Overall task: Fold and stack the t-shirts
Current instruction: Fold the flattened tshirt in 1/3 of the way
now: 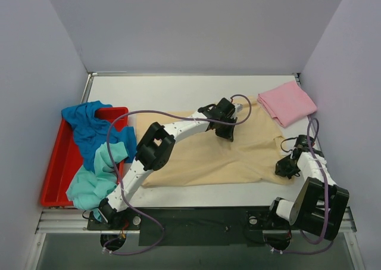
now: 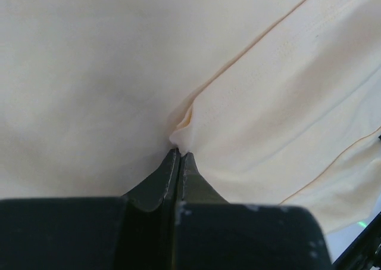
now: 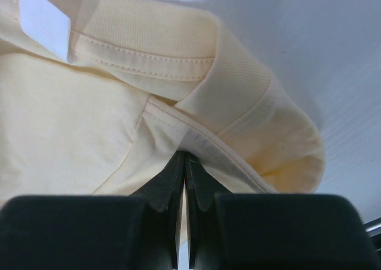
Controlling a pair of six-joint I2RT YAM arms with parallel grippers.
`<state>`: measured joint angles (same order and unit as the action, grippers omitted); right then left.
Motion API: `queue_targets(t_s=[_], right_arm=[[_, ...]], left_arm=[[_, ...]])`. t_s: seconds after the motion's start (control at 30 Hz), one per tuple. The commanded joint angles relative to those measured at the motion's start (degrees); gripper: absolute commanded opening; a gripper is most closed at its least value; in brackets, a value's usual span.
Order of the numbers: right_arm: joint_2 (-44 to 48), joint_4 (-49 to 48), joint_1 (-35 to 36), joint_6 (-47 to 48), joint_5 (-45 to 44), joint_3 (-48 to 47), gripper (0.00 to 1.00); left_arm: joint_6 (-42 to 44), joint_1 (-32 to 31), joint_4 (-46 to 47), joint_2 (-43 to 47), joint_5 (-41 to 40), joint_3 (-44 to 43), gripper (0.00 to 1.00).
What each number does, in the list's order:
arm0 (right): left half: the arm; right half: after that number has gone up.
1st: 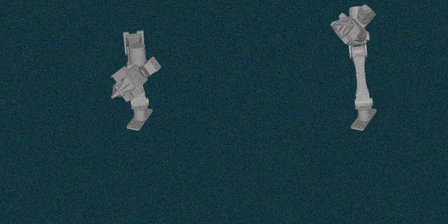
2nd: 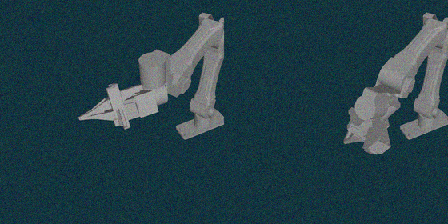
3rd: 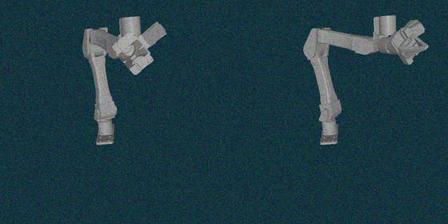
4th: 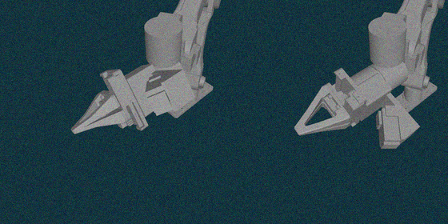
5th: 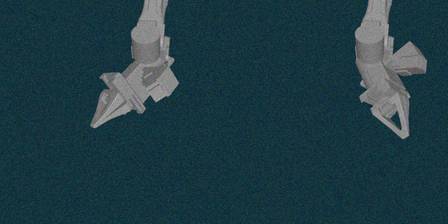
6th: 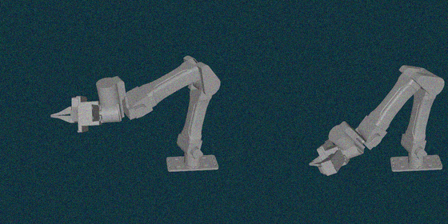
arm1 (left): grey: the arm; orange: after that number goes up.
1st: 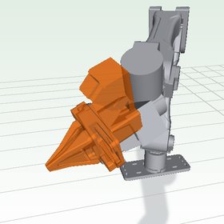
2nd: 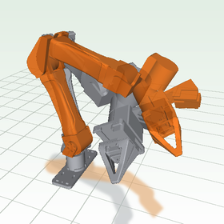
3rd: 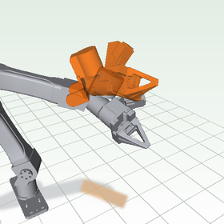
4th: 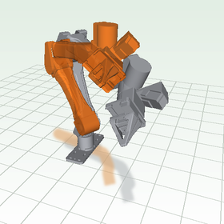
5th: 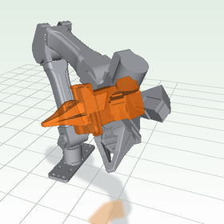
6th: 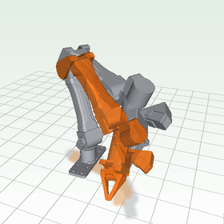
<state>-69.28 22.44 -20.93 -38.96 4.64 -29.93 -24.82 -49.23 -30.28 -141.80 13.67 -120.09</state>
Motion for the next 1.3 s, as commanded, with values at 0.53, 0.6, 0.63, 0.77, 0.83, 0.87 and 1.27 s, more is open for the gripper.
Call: queue_targets(t_s=[0.53, 0.6, 0.63, 0.77, 0.83, 0.87, 1.27], right_arm=[[2.7, 1.6, -5.9, -2.4, -3.3, 4.4, 0.0], [3.5, 1.6, -5.6, -1.3, -3.2, 3.7, 0.0], [3.9, 1.9, -5.6, -0.9, -3.0, 3.2, 0.0], [5.4, 4.0, -3.2, 1.5, -4.5, -0.7, 0.0], [7.2, 5.2, -0.4, 3.0, -6.4, -4.0, 0.02], [7.7, 5.9, 2.4, 4.4, -7.1, -6.6, 0.05], [17.4, 15.4, 6.9, 9.7, -9.4, -16.7, 0.56]], left_arm=[[4.0, 1.6, 0.8, 7.0, -5.4, 1.4, 0.0], [5.0, 1.3, 0.3, 6.4, -3.3, 0.8, 0.17], [5.0, 1.3, 0.1, 6.2, -2.9, 0.7, 0.26], [7.5, 1.3, -0.8, 7.9, -2.2, 0.8, 0.55], [10.0, 1.4, -1.4, 10.1, -0.8, 1.2, 0.57], [12.6, 1.4, -1.5, 11.8, -0.3, 1.3, 0.59], [51.8, 4.4, -19.4, 46.9, 2.2, 30.9, 0.58]])
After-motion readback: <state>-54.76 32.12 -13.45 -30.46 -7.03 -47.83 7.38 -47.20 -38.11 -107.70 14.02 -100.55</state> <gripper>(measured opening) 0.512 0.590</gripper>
